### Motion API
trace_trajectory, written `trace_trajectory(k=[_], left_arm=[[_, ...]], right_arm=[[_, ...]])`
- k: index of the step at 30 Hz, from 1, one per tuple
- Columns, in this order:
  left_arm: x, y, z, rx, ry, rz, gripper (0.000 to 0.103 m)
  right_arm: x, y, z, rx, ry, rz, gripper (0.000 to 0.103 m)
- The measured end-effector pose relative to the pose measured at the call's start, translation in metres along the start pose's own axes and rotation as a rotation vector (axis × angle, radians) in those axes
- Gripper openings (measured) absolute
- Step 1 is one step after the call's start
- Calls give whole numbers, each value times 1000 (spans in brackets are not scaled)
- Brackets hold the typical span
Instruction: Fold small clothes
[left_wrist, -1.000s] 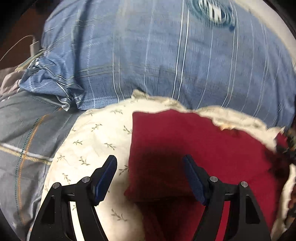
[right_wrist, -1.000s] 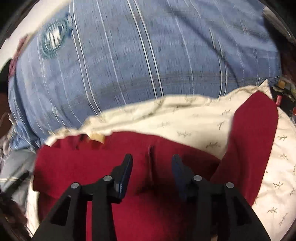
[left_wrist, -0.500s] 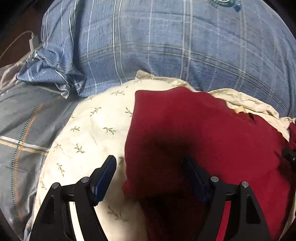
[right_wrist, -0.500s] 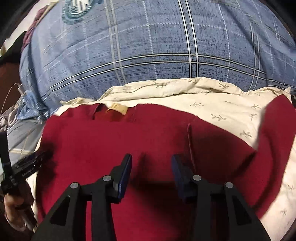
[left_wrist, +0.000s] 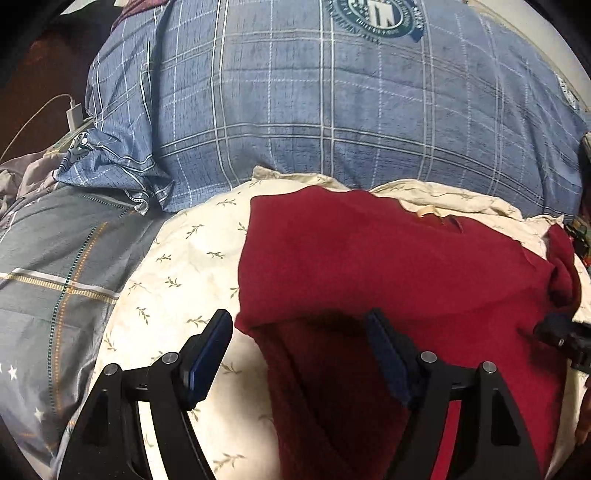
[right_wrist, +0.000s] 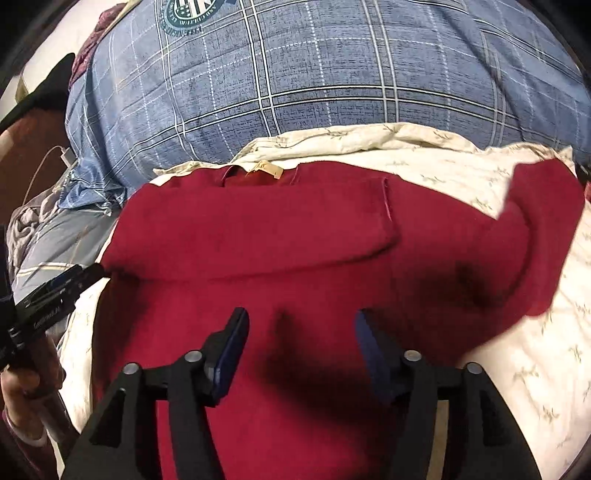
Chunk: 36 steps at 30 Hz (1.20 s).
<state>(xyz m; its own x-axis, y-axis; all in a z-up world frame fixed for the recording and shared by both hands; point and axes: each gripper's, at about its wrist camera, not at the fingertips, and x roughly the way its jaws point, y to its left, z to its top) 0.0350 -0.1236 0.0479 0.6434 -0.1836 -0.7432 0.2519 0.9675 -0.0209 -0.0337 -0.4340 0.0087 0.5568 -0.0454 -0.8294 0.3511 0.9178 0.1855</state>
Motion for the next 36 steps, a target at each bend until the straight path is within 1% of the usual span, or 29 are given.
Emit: trace_trajectory(k=[2, 5, 7, 9, 10, 11, 12, 14, 16, 17, 21, 24, 27, 29, 31, 32, 34, 35, 36], left_arm=[[-7, -4, -6, -4, -3, -18, 74], [-11, -9, -15, -11, 5, -34, 74], [-11, -11, -19, -10, 14, -38, 74], [-13, -14, -24, -8, 27, -42, 74], [-14, -15, -26, -8, 32, -44, 74], [-17, -16, -29, -7, 32, -44, 74], [-18, -16, -30, -5, 30, -41, 74], [-22, -17, -34, 4, 23, -28, 74], [-25, -19, -37, 10, 18, -23, 74], [-25, -20, -39, 8, 18, -24, 74], [-21, -21, -41, 0, 32, -56, 74], [-14, -21, -40, -4, 30, -74, 74], [-7, -21, -39, -9, 20, -88, 74], [-1, -24, -38, -4, 26, -103, 74], [3, -25, -36, 6, 23, -116, 74], [4, -26, -36, 16, 16, -112, 74], [9, -28, -36, 32, 21, -108, 74], [12, -29, -37, 38, 32, -111, 74], [16, -31, -38, 42, 39, -110, 74]], right_arm=[[2, -3, -8, 0, 9, -16, 67], [3, 2, -16, -33, -23, -49, 67], [7, 6, -20, -49, -46, -66, 72], [9, 6, -24, -40, -65, -64, 81], [10, 9, -27, -42, -83, -73, 83], [11, 12, -30, -51, -92, -83, 88], [13, 15, -31, -62, -91, -90, 94], [18, 22, -32, -86, -80, -105, 103], [22, 29, -33, -113, -69, -147, 103], [22, 29, -33, -112, -70, -152, 103], [21, 24, -34, -89, -89, -129, 103], [22, 29, -37, -144, -87, -148, 103], [19, 29, -38, -147, -96, -137, 103], [8, 24, -37, -112, -113, -86, 102], [-10, 12, -31, -41, -148, -32, 101], [-18, 6, -27, -13, -169, -28, 101], [-36, -11, -7, 30, -210, -54, 101], [-43, -23, 9, 50, -217, -64, 101], [-45, -30, 18, 64, -220, -68, 101]])
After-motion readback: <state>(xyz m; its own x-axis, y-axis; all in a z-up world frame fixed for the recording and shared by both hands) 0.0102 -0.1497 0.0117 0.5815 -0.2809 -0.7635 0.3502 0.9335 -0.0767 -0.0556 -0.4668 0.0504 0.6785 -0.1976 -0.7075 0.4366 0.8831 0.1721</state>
